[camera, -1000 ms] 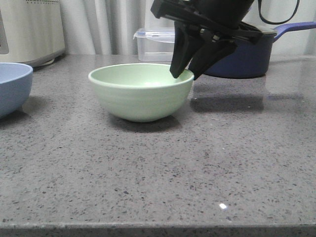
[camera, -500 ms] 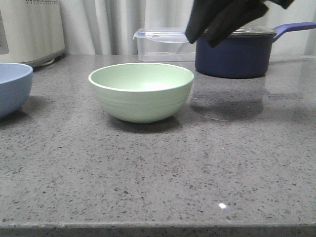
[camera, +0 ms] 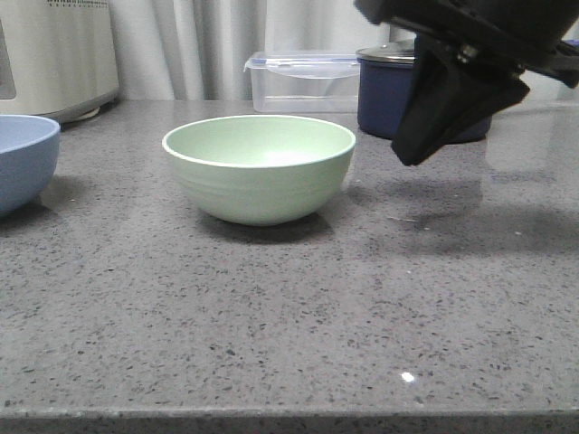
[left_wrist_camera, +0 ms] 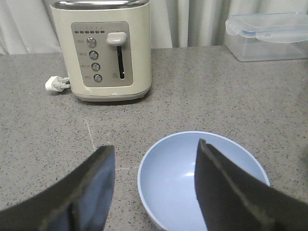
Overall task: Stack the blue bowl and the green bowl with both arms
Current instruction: 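Open the right gripper and move it back beside the green bowl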
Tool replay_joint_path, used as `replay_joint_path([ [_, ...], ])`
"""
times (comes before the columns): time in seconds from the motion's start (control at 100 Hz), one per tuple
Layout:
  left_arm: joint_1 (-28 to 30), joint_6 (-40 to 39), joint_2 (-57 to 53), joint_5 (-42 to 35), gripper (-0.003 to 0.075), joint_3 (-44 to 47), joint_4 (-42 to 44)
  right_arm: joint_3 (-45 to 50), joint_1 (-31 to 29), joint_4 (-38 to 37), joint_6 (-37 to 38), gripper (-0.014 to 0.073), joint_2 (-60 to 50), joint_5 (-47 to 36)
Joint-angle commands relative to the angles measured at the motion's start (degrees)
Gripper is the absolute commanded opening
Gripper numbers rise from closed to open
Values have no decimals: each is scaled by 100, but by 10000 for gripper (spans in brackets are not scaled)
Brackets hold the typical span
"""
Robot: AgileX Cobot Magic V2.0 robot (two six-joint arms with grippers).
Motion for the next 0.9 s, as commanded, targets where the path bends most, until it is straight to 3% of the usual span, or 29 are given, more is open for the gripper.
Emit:
replay_joint_path([
  [0.0, 15, 4, 37, -467, 365, -194, -77, -64, 39, 110, -89, -81, -220, -305],
  [0.89, 15, 4, 37, -484, 365, -194, -77, 30, 319, 354, -108, -81, 381, -1131],
])
